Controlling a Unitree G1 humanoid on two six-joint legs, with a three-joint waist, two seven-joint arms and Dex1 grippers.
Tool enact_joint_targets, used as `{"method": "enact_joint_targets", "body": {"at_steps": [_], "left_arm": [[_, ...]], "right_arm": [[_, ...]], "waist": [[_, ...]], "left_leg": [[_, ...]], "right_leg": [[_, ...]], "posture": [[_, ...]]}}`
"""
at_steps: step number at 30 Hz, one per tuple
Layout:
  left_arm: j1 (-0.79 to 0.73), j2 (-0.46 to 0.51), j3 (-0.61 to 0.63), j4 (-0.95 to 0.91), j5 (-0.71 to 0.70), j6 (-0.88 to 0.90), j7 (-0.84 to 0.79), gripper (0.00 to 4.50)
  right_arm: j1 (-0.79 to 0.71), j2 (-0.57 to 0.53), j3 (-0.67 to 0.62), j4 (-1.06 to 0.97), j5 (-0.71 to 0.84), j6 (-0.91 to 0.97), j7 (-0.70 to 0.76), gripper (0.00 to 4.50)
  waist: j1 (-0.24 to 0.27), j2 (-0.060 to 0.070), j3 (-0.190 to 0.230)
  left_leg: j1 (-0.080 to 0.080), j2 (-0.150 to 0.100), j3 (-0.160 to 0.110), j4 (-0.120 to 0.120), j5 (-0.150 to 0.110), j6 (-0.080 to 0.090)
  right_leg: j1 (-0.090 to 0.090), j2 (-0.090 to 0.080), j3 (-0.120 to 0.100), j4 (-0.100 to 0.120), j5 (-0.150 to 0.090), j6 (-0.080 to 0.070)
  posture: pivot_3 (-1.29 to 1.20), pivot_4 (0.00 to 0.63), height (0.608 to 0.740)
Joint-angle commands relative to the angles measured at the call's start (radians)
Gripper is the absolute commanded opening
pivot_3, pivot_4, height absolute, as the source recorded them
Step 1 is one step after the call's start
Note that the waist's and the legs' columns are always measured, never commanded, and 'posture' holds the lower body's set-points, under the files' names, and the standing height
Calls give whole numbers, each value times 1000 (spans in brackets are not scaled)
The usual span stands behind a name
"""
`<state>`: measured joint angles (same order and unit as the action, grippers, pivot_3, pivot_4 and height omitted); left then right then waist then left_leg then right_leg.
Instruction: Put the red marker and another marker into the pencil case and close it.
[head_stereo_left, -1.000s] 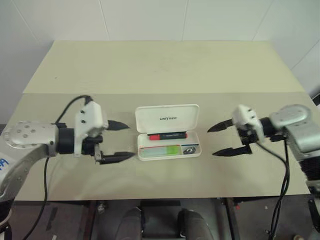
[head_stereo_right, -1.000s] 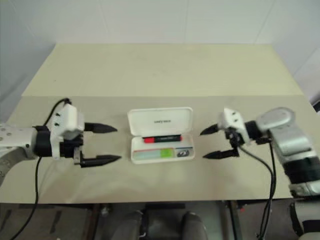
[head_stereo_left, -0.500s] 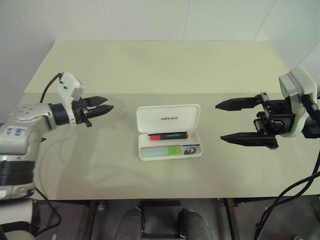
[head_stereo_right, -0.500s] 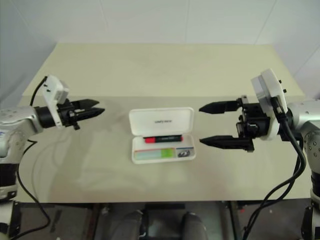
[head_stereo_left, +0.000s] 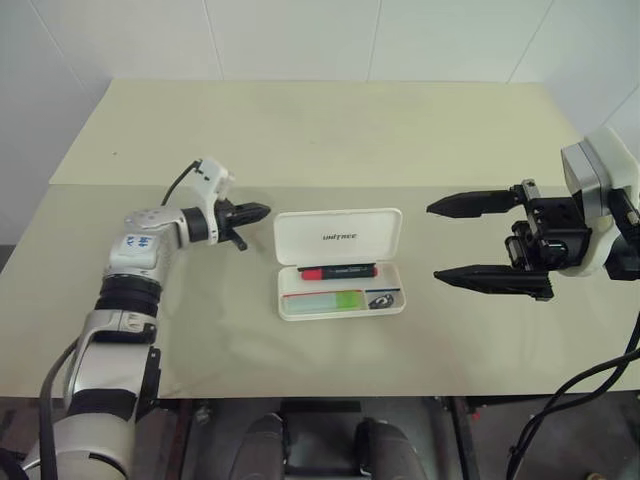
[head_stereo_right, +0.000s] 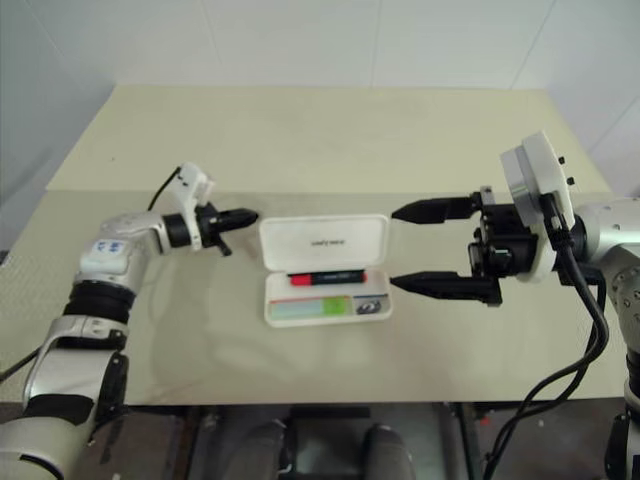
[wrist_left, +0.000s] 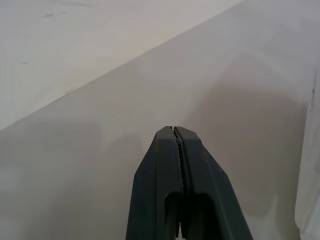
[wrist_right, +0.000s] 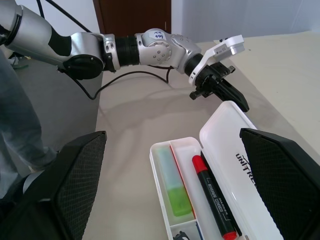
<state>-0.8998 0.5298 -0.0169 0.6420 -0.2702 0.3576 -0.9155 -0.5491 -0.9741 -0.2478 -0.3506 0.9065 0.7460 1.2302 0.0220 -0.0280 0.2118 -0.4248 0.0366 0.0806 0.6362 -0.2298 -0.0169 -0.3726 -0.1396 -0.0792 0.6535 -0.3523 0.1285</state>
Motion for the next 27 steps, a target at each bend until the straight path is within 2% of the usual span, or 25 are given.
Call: {"method": "enact_joint_targets", "body": {"at_steps": [1, 10, 20, 23, 27], "left_arm": [[-4, -9, -7, -82, -20, 8, -78, 26], [138, 24, -14, -458, -90, 161, -173, 26], [329, 141, -129, -799, -62, 252, -196, 26], [390, 155, -216, -855, -1, 227, -180, 26], [416, 124, -317, -809, 146, 179, -61, 26]], "right_arm": [[2, -20, -30, -20, 4, -9, -13, 4500], [-6, -25, -14, -10, -12, -16, -22, 4500], [-13, -17, -1, -8, -31, -25, -20, 4500], [-7, -11, 6, -9, -40, -28, -22, 4500], [-3, -8, 11, -13, -45, -28, -25, 4500]], "waist": [[1, 0, 0], [-1, 0, 0], [0, 0, 0], [1, 0, 0], [4, 0, -3]], "left_leg": [[0, 0, 0, 0, 0, 0], [0, 0, 0, 0, 0, 0], [0, 1, 0, 0, 0, 0], [0, 1, 0, 0, 0, 0], [1, 1, 0, 1, -1, 1]], "right_leg": [[0, 0, 0, 0, 0, 0], [0, 0, 1, 0, 0, 0], [0, 0, 2, 0, 0, 0], [0, 0, 2, 0, 0, 0], [1, 0, 2, -1, 0, 0]], "posture": [[0, 150, 740], [0, 150, 740], [0, 150, 740], [0, 150, 740], [0, 150, 740]]}}
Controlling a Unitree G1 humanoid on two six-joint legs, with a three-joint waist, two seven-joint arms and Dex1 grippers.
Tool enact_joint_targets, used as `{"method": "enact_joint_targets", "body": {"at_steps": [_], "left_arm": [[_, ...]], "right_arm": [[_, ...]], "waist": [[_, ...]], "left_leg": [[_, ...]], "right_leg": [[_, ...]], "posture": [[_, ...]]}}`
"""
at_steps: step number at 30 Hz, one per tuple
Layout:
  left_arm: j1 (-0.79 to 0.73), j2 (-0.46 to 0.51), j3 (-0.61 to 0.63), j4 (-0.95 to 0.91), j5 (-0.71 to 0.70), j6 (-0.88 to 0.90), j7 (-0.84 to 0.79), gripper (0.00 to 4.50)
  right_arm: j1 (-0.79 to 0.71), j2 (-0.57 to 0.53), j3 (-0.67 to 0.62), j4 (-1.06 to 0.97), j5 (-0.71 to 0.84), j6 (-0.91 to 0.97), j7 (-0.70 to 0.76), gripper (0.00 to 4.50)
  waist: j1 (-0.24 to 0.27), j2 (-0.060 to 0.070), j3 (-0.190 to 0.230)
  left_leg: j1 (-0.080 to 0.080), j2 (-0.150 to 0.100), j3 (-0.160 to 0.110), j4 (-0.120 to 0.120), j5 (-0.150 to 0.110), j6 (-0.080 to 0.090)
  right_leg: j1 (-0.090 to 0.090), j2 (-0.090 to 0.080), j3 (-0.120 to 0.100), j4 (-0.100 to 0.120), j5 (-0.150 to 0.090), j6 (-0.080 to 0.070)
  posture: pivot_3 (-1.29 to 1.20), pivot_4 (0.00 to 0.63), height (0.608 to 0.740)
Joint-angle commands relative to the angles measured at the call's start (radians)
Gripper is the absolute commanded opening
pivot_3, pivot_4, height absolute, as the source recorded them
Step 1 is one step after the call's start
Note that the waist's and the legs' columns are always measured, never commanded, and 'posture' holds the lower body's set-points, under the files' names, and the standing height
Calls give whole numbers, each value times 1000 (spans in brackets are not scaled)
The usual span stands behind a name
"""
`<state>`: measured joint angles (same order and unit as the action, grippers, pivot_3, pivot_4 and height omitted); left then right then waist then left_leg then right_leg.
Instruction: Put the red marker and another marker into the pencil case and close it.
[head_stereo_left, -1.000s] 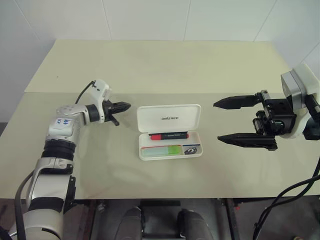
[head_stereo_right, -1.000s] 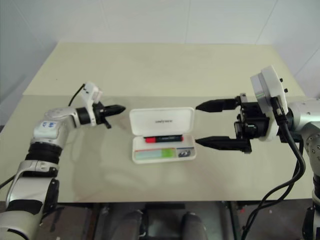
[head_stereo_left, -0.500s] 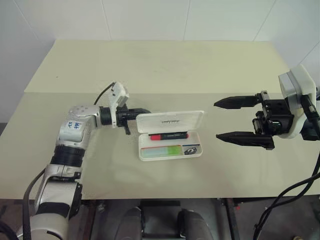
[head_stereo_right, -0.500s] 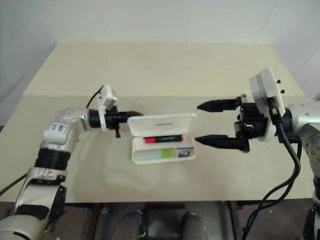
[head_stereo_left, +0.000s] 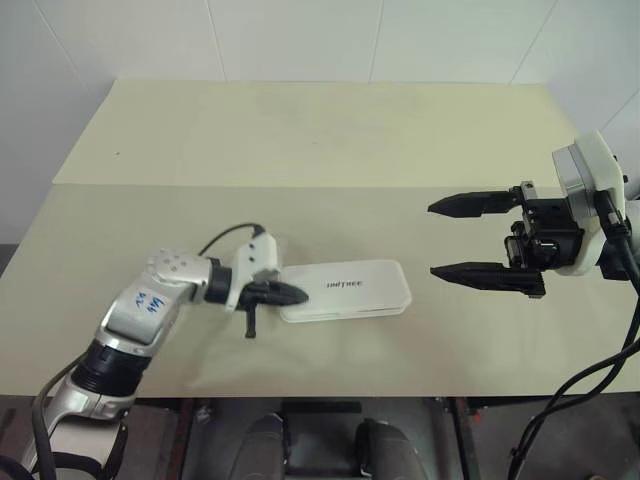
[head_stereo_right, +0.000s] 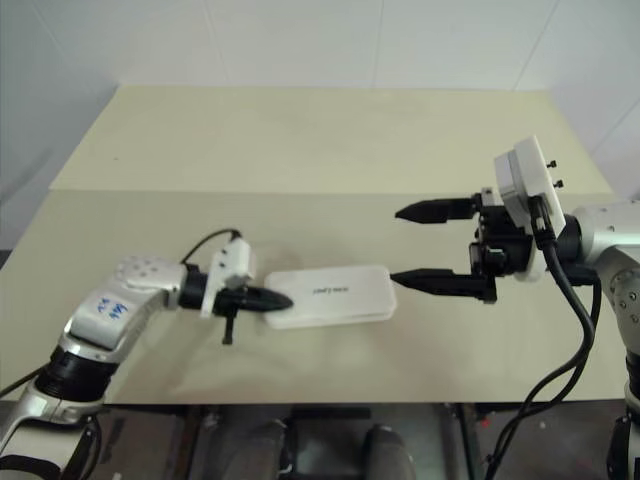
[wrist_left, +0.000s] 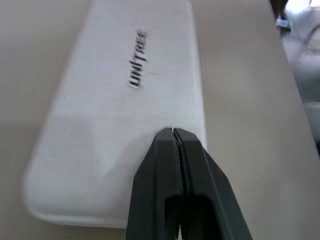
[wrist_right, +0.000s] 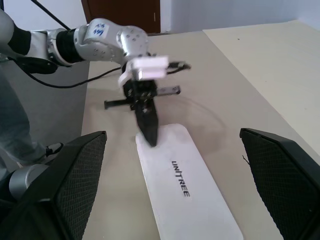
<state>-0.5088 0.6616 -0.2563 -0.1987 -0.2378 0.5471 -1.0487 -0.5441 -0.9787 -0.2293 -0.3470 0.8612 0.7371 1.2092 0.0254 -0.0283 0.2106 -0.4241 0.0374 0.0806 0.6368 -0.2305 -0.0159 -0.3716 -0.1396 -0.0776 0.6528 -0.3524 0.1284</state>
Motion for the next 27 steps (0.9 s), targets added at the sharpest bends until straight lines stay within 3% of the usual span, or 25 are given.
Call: {"method": "enact_joint_targets", "body": {"at_steps": [1, 4, 9, 16, 20, 27], "left_arm": [[26, -13, -84, 35, 123, -11, 87, 26], [38, -27, -79, 9, 99, 9, 99, 26], [39, -33, 71, -82, -70, 110, 84, 26], [88, 164, 355, -180, -286, 217, -19, 26], [157, 253, 438, -181, -328, 239, -47, 847], [220, 282, 517, -185, -355, 241, -18, 3199]], "right_arm": [[-7, -4, -6, -17, -1, -20, -5, 4500], [-1, -10, -2, -15, -9, -23, -3, 4500], [36, -23, -2, -3, -33, -39, 21, 4500], [116, -44, 43, 135, -160, -145, 116, 4500], [121, -25, 90, 237, -232, -215, 152, 4500], [20, 7, 149, 300, -266, -264, 210, 4500]], "waist": [[1, 2, -3], [-2, 2, -7], [-4, 2, -7], [-15, 1, -7], [-27, 1, -6], [-29, 2, -6]], "left_leg": [[2, 0, 0, 0, 0, 0], [6, 0, 0, 1, -1, 1], [13, 2, 0, 1, -4, 1], [11, 7, 1, 0, -5, -2], [13, 7, 3, 0, -5, -2], [13, 9, 5, -2, -6, -3]], "right_leg": [[2, 0, 0, -1, 0, 0], [6, 0, 0, -5, 0, 0], [14, 0, 0, -6, 0, 0], [11, 5, 1, -9, 0, -1], [12, 5, 3, -9, 0, -1], [10, 6, 5, -9, 0, -1]], "posture": [[0, 150, 740], [0, 150, 740], [0, 150, 740], [0, 150, 740], [0, 150, 740], [0, 150, 740]]}}
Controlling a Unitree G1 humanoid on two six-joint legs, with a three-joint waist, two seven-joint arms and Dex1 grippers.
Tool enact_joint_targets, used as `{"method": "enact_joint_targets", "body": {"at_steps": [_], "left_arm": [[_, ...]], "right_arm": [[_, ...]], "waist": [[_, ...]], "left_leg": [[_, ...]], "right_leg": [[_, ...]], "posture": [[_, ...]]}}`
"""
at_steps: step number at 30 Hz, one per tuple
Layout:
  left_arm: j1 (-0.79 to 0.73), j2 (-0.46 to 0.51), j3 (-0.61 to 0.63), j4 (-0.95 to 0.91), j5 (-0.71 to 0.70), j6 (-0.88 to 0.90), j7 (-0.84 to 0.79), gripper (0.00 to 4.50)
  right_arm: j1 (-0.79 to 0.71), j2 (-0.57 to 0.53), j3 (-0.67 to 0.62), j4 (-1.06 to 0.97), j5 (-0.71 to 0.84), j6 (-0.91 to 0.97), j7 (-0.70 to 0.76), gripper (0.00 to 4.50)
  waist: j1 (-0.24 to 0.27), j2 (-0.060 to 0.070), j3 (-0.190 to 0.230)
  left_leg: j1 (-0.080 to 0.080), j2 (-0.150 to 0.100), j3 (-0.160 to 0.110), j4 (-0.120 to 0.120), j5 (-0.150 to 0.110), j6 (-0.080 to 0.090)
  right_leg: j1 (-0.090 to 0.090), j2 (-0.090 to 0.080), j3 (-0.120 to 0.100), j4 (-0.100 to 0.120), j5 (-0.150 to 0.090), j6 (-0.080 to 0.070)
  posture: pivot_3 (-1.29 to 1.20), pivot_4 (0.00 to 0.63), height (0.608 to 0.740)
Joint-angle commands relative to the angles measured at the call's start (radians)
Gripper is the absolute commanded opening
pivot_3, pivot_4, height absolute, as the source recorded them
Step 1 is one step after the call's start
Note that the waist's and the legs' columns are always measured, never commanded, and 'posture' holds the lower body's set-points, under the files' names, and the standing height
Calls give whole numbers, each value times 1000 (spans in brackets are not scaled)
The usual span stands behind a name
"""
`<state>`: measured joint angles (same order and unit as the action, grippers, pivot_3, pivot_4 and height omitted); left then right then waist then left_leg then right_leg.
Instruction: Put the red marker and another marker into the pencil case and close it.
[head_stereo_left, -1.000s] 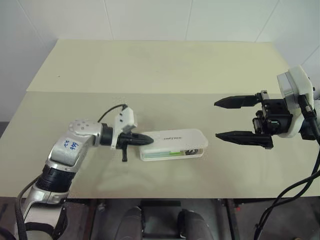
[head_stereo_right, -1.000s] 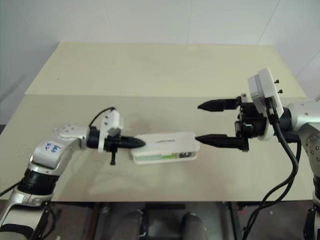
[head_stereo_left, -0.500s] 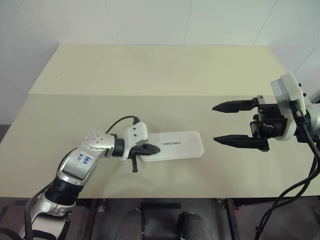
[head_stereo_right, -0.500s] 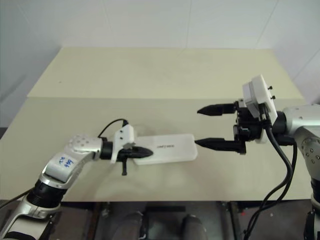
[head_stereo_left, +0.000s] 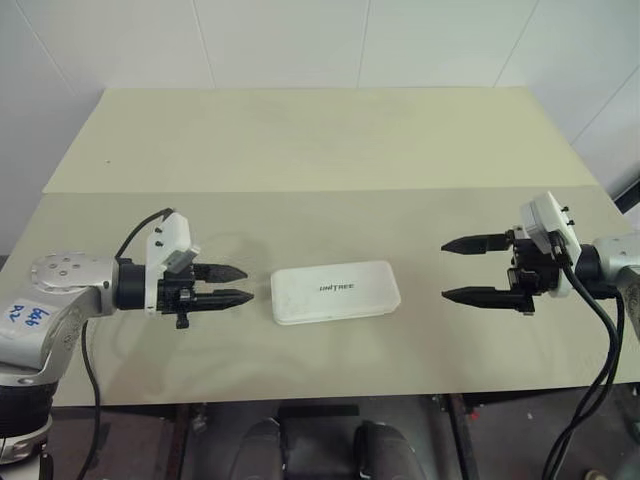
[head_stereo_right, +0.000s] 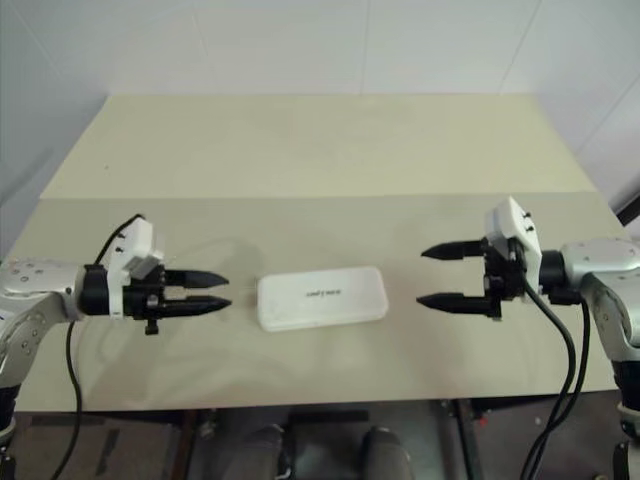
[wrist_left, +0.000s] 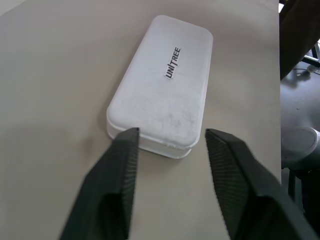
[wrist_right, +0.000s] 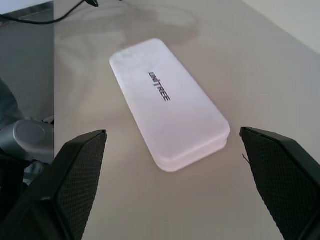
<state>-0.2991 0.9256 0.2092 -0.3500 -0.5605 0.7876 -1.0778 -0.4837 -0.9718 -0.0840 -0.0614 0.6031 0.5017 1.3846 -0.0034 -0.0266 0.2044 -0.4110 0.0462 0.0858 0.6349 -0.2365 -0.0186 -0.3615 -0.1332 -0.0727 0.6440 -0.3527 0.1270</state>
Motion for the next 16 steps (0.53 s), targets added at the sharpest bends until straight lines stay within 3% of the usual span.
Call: {"method": "enact_joint_targets", "body": {"at_steps": [1, 4, 16], "left_arm": [[19, 18, 62, -44, -41, 5, 17, 3498], [43, 16, 84, -67, -61, 16, 38, 4473], [156, 39, 152, -147, -80, 7, 92, 4473]], "right_arm": [[-56, 3, 14, 27, -16, -35, 47, 4500], [-91, 12, 35, 55, -34, -49, 68, 4500], [-143, 29, 65, 95, -58, -60, 103, 4500]], "waist": [[0, 0, 0], [-1, 0, 0], [-1, 0, 0]], "left_leg": [[0, 0, 1, 0, 0, 0], [0, 1, 2, -1, -1, 0], [0, 1, 7, -2, -1, -1]], "right_leg": [[0, 0, 0, 0, 0, 0], [-1, 0, 2, 0, 0, 0], [-7, 0, 8, 1, 0, -1]], "posture": [[0, 150, 740], [0, 150, 740], [0, 150, 740]]}}
